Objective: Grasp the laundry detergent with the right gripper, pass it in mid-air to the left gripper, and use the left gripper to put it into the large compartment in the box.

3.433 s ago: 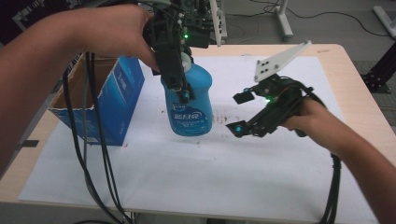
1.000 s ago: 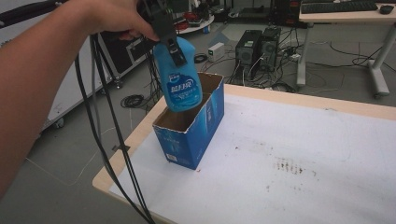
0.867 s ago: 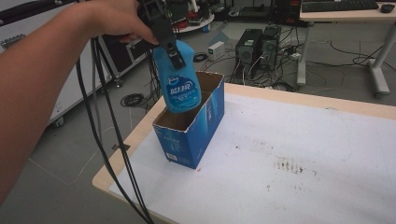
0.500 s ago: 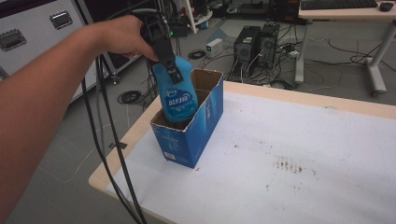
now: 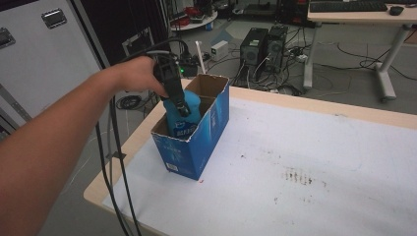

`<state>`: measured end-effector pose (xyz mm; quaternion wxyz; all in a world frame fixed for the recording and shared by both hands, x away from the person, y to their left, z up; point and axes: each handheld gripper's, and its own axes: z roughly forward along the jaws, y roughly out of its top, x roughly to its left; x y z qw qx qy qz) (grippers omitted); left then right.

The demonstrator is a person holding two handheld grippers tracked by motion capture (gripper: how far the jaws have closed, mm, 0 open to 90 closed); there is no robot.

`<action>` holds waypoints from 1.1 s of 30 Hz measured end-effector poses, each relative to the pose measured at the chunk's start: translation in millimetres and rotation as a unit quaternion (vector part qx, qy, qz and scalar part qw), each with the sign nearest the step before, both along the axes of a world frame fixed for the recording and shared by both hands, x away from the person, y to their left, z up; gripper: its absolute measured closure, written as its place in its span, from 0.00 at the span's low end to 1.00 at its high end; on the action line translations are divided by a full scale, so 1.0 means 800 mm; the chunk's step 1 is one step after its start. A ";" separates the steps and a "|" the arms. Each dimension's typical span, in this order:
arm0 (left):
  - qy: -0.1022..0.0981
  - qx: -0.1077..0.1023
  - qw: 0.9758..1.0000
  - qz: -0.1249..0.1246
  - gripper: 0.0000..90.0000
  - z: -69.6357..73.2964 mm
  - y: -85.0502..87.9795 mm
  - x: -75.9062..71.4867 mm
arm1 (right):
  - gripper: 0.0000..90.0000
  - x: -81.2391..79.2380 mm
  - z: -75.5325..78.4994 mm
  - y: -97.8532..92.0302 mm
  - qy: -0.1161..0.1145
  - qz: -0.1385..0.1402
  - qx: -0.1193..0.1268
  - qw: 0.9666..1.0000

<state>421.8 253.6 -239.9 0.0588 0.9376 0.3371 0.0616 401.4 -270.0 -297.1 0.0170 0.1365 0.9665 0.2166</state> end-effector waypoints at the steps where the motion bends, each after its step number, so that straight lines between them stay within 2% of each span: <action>1: 0.000 0.000 1.000 0.000 0.42 0.000 0.000 0.000 | 0.01 0.000 0.000 0.000 0.000 0.000 0.000 1.000; 2: 0.002 -0.001 1.000 -0.001 0.42 -0.010 0.000 0.000 | 0.01 0.000 -0.001 0.001 0.001 0.001 -0.002 1.000; 6: 0.009 0.003 1.000 -0.004 0.42 -0.024 0.000 0.000 | 0.01 0.001 -0.003 0.002 0.005 0.000 -0.003 1.000; 16: 0.006 0.010 1.000 -0.004 0.42 -0.046 -0.001 0.000 | 0.01 0.002 -0.008 0.002 0.009 0.001 -0.004 1.000; 21: 0.003 0.006 1.000 -0.003 0.42 -0.045 -0.001 0.000 | 0.01 0.002 -0.008 0.001 0.009 0.000 -0.004 1.000; 28: 0.008 0.008 1.000 -0.001 0.42 -0.046 0.001 0.000 | 0.01 0.002 -0.010 0.002 0.010 0.001 -0.005 1.000; 33: 0.012 0.001 1.000 0.002 0.41 -0.046 0.001 0.000 | 0.01 0.000 -0.009 0.002 0.009 0.000 -0.004 1.000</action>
